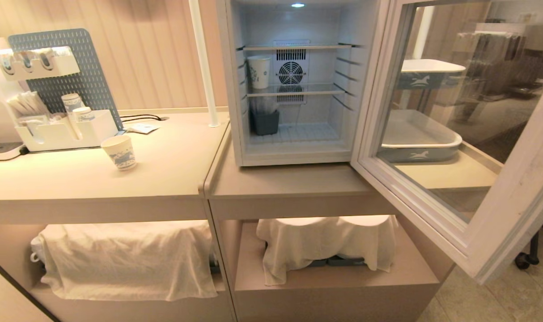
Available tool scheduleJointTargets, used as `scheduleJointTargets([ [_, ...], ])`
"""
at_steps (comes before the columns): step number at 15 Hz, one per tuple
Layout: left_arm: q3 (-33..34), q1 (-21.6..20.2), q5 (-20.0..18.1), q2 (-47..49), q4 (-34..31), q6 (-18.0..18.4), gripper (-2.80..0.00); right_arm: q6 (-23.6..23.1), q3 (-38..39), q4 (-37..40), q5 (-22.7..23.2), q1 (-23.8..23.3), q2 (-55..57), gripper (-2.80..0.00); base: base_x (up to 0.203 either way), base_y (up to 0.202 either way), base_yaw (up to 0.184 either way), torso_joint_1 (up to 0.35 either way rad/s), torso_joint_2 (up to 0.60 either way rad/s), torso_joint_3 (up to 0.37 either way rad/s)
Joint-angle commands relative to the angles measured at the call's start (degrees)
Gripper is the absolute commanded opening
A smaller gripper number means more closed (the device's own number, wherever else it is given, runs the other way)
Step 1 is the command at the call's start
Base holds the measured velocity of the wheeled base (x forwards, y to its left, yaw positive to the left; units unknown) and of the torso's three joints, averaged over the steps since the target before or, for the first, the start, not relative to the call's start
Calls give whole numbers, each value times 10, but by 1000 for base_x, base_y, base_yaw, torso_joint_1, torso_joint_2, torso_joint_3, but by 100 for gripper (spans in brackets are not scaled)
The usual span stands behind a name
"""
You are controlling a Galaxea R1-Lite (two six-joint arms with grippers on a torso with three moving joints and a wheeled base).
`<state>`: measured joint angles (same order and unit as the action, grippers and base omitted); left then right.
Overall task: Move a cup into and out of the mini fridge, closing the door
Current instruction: Put the paper cup in the freezer
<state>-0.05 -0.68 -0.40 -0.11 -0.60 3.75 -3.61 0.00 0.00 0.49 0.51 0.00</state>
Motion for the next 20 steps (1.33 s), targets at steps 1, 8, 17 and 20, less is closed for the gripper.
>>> scheduleJointTargets([
  [1,1,0,-1,1,0,3,-280,-1,0,0,0,0,-1,-280,-100,0,2,-3,-7,7],
  [8,0,0,-6,1,2,5,-280,-3,0,1,0,0,-1,-280,0,27,-3,1,1,1],
  [17,0,0,-6,1,3,9,-280,-1,-1,0,0,0,0,-280,0,193,0,3,1,3],
  [20,1,0,-8,1,4,9,-280,-2,0,-1,0,0,0,-280,0,192,1,2,0,0],
])
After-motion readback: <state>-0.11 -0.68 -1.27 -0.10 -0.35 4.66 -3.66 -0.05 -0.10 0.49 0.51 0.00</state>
